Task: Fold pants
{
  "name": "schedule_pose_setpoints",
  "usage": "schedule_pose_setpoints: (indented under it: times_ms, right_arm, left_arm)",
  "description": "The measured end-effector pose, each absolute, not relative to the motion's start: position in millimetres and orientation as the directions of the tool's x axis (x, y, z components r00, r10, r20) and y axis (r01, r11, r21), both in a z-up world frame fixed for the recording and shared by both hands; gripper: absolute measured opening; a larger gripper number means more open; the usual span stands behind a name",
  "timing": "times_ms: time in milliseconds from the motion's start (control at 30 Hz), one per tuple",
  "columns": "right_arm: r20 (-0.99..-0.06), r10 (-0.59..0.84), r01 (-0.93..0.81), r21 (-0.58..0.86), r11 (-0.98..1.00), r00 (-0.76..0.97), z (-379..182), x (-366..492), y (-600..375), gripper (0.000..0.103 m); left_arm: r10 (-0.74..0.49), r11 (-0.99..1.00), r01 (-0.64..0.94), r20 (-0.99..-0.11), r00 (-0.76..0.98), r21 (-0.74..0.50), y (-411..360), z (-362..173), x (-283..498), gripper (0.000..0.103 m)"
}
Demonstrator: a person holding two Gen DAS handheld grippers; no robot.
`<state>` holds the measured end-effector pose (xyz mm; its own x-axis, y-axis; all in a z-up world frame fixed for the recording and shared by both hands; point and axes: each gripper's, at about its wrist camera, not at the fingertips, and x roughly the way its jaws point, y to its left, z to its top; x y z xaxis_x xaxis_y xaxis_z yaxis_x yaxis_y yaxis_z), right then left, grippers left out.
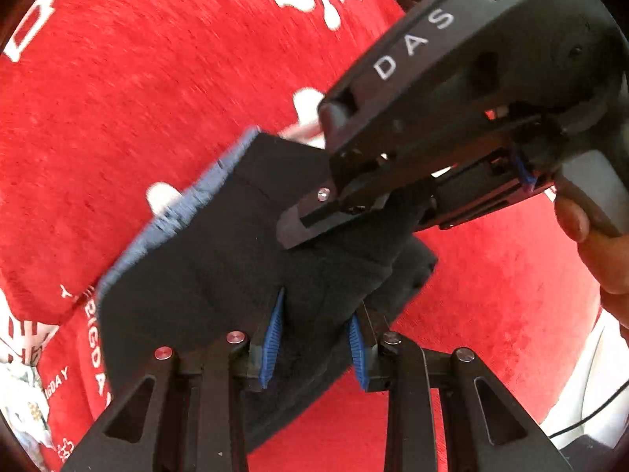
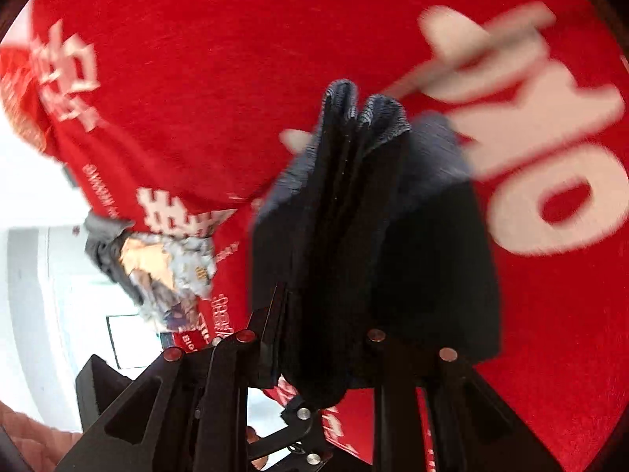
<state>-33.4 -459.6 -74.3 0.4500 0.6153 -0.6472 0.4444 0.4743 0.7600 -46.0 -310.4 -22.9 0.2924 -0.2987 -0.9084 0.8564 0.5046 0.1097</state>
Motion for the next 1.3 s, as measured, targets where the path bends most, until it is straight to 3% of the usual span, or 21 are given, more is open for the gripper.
schedule_pose_setpoints:
  times_ms: [167, 233, 467, 700, 867, 1000, 1233, 1300]
  right_arm:
    - [-0.635, 0.621, 0.468, 0.767, 0.439, 0.46, -100.8, -46.7, -462.9, 0.023]
    - [-0.637, 0.62, 0.465, 0.767, 0.443, 0.459, -102.4, -48.8, -462.5, 0.023]
    - [-0.725, 0.566, 0.481, 0.687, 0.545, 0.393, -82.2, -58.1, -455.9, 0.029]
    - [-0.872, 0.381, 0.508, 0.49, 0.708, 0.308, -55.9, -50.9, -448.9, 0.037]
    - [-0.895, 0.284, 0.522, 0.434, 0.734, 0.345, -26.6, -44.7, -446.3, 0.037]
    - [-0.895, 0.275, 0.448, 0.419, 0.79, 0.351, -16.6, -32.6, -431.6, 0.037]
    - [-0.942, 0.251, 0.407, 0.324, 0.854, 0.224, -53.5, -23.9, -403.3, 0.037]
    - [-0.94, 0.254, 0.418, 0.33, 0.847, 0.227, -53.2, -23.9, -403.6, 0.037]
  left_arm:
    - [-0.264, 0.486, 0.859, -0.911, 0.318, 0.159, -314.3, -31.6, -58.3, 0.036]
    - [-0.275, 0.494, 0.863, -0.922, 0.273, 0.108, -311.6, -26.1, -58.5, 0.059]
    - [-0.274, 0.619, 0.786, -0.94, 0.202, -0.012, -261.0, 7.0, -42.8, 0.059]
    - [-0.168, 0.785, 0.619, -0.951, 0.26, 0.03, -196.2, 2.2, 22.1, 0.059]
    - [-0.115, 0.85, 0.526, -0.959, 0.259, 0.041, -167.3, -11.0, 61.9, 0.059]
    - [-0.087, 0.866, 0.501, -0.985, 0.15, -0.001, -160.5, -38.9, 70.2, 0.059]
    - [-0.091, 0.871, 0.491, -0.985, 0.145, -0.008, -158.2, -43.0, 67.4, 0.065]
    - [-0.089, 0.871, 0.492, -0.986, 0.143, -0.007, -156.3, -44.7, 69.5, 0.074]
